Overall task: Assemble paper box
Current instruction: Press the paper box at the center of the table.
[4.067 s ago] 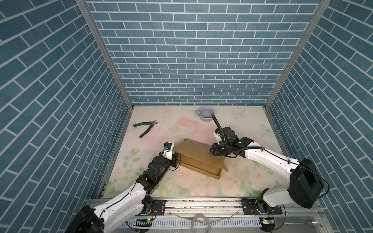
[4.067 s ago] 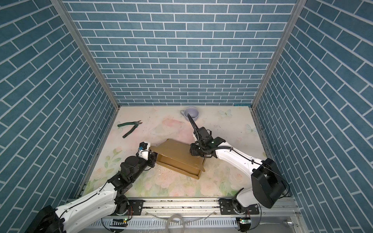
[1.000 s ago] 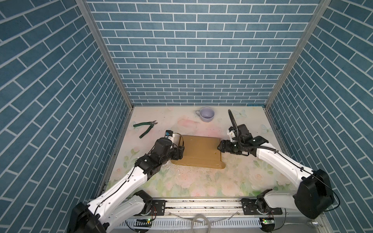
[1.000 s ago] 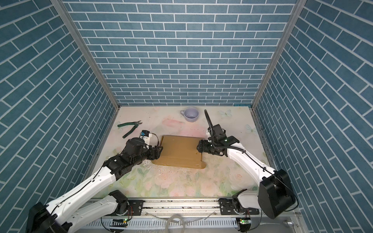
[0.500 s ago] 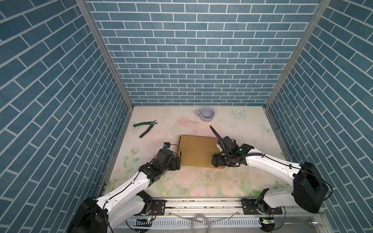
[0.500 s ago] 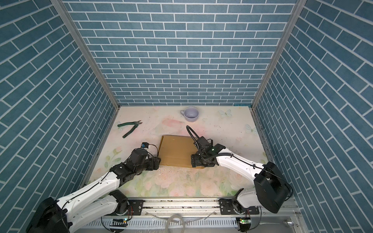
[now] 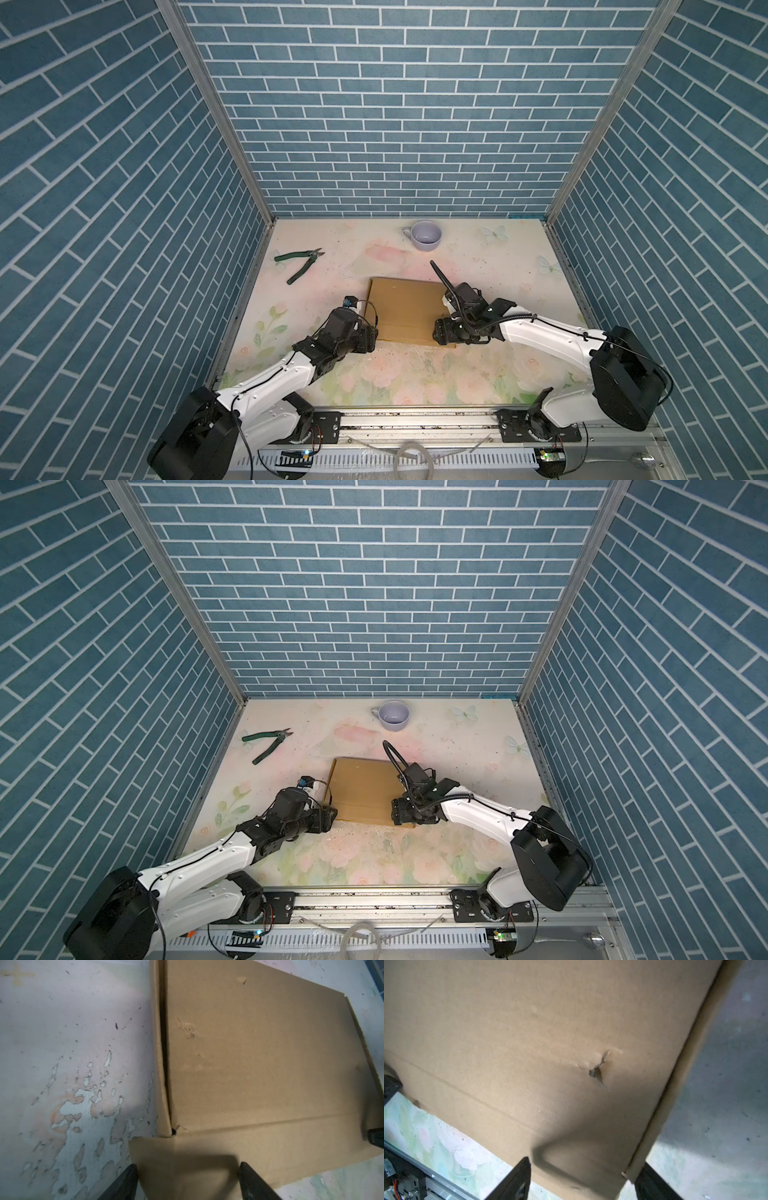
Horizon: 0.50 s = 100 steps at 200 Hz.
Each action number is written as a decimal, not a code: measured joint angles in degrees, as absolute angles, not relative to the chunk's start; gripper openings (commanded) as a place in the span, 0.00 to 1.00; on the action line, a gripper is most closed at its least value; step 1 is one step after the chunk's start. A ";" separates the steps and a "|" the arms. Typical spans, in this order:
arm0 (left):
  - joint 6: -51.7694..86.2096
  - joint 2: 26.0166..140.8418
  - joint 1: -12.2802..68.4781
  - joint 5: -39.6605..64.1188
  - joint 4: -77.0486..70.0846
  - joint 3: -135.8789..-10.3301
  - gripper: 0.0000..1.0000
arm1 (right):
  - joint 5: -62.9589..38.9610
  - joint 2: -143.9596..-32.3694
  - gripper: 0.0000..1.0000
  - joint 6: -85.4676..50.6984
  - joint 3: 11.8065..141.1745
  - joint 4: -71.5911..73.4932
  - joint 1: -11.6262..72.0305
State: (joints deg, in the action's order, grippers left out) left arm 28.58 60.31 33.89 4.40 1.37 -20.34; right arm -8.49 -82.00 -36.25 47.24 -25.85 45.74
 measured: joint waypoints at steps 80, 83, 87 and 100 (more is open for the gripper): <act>29.41 60.53 33.63 6.63 1.43 -20.62 0.65 | -12.93 -81.80 0.60 -38.06 45.32 -22.59 42.94; 29.47 60.62 33.61 6.68 1.43 -20.67 0.65 | -13.21 -81.71 0.59 -38.17 45.15 -22.31 42.68; 29.45 60.73 33.61 6.72 1.45 -20.71 0.65 | -13.58 -81.62 0.59 -38.39 44.99 -22.06 42.46; 29.58 60.95 33.61 6.79 1.93 -21.17 0.64 | -14.48 -81.41 0.57 -38.87 44.60 -21.63 41.76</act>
State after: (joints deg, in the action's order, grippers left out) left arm 29.58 60.95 33.61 6.79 1.93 -21.17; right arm -14.48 -81.41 -38.87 44.60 -21.63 41.76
